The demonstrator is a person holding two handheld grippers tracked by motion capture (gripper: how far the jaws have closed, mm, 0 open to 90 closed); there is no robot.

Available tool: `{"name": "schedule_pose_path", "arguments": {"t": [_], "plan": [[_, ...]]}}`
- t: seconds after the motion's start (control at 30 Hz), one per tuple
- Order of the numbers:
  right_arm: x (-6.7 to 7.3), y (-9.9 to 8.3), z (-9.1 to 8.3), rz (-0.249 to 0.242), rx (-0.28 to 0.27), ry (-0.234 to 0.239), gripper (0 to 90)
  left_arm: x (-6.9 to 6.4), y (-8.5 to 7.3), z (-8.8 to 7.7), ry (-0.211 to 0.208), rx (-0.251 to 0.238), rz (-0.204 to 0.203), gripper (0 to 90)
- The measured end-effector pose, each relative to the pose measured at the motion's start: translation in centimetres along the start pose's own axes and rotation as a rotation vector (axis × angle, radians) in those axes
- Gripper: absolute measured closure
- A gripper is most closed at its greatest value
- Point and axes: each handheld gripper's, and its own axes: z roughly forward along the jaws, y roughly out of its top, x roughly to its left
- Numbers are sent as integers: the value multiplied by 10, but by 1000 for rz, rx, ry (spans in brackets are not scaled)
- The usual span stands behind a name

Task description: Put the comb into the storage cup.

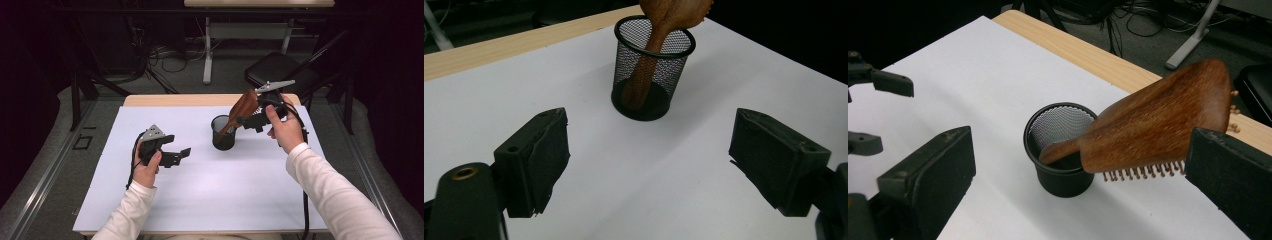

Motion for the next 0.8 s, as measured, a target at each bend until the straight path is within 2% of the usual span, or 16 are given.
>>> {"name": "schedule_pose_path", "arguments": {"t": [0.13,0.43,0.57,0.8], "plan": [[3,-6,-2,-5,-1,6,3,0,1,0,-5,-5,4,160],[7,-23,-11,17,-11,30,4,-3,3,-4,-17,-16,14,160],[10,-37,-16,22,-32,54,5,-6,4,-7,-21,-23,25,160],[13,-56,-18,26,-35,64,9,-9,6,-10,-26,-24,34,160]]}}
